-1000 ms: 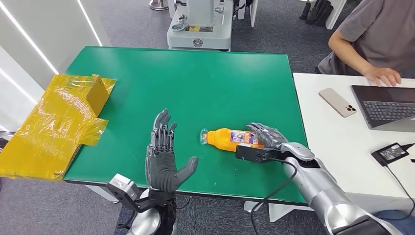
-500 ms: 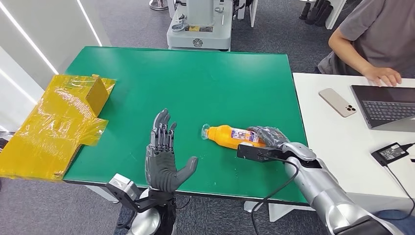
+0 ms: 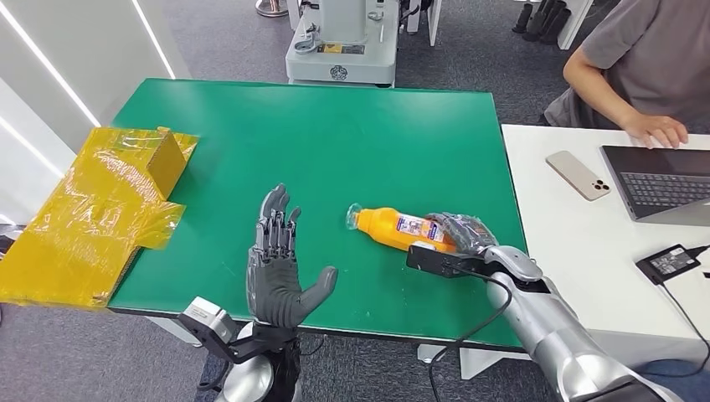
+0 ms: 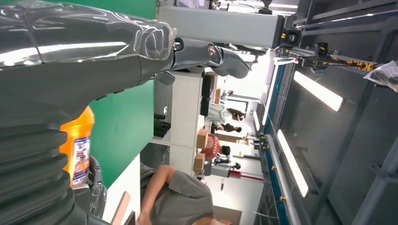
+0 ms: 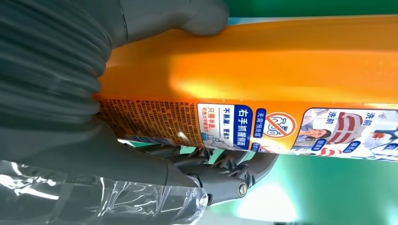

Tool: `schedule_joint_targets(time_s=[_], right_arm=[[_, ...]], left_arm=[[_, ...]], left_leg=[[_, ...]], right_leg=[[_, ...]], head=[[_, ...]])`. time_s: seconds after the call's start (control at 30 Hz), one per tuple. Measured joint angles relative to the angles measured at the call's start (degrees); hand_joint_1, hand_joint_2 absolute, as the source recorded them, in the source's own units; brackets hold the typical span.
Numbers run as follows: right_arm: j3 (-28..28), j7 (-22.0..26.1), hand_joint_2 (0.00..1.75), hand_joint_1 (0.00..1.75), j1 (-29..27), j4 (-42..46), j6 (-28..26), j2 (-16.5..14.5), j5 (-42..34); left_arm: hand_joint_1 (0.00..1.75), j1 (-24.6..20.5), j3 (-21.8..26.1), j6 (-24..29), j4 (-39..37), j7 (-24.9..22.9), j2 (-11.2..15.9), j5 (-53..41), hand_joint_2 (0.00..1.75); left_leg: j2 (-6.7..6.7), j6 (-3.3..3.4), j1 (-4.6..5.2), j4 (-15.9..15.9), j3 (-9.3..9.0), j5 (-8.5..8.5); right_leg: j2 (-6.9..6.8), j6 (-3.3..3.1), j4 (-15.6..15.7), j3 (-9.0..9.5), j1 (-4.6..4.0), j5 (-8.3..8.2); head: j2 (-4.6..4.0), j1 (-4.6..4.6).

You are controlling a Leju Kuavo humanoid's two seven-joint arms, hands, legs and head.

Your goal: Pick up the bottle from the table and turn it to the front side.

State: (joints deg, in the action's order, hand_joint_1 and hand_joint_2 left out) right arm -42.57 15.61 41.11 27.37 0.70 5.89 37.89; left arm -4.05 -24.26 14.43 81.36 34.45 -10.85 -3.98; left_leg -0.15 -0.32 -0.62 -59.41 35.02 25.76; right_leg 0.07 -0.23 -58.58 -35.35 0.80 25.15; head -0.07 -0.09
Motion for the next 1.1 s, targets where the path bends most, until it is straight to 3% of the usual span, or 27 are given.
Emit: schedule_joint_targets(time_s=[0.27, 0.53, 0.7, 0.87, 1.1], right_arm=[[3.2, 0.1, 1.75, 1.75, -2.0, 4.7, -7.2, -3.1, -1.7], [8.1, 3.3, 1.75, 1.75, -11.0, 18.5, -28.0, -5.0, -3.1], [10.5, 6.8, 1.75, 1.75, -18.4, 27.6, -36.7, -5.4, -2.8], [11.7, 9.6, 1.75, 1.75, -21.8, 32.1, -39.2, -6.0, -4.1], [12.0, 10.7, 1.75, 1.75, -22.6, 33.6, -39.2, -6.2, -5.2]], left_arm=[[0.00, 0.0, 0.6, 0.1, 0.9, 0.0, 0.0, -0.4, 1.75], [0.00, -1.3, 0.6, -1.3, 1.4, -0.9, 0.0, -2.5, 1.75], [0.00, -4.4, 0.8, -2.2, 0.9, -2.0, 0.0, -1.8, 1.75], [0.00, -7.7, 0.9, -3.1, -0.2, -2.2, 0.0, -0.4, 1.75], [0.00, -8.8, 0.9, -3.6, -0.7, -2.3, 0.0, 0.2, 1.75]], left_leg=[[-0.07, 0.00, -0.01, 0.0, 0.05, 0.00], [-0.17, -0.01, 0.00, 0.0, 0.09, 0.05], [-0.18, -0.03, 0.00, 0.0, 0.11, 0.08], [-0.14, -0.04, 0.00, 0.0, 0.09, 0.07], [-0.14, -0.04, 0.00, 0.0, 0.08, 0.07]], right_leg=[[-0.04, 0.02, 0.0, -0.08, -0.01, 0.06], [-0.14, 0.04, 0.0, -0.10, -0.01, 0.16], [-0.14, 0.03, 0.0, -0.11, 0.00, 0.18], [-0.12, 0.03, 0.0, -0.11, 0.00, 0.17], [-0.12, 0.02, 0.0, -0.11, -0.01, 0.17]], head=[[0.00, -0.01], [0.00, -0.01], [0.00, -0.01], [0.00, -0.01], [0.00, -0.01]])
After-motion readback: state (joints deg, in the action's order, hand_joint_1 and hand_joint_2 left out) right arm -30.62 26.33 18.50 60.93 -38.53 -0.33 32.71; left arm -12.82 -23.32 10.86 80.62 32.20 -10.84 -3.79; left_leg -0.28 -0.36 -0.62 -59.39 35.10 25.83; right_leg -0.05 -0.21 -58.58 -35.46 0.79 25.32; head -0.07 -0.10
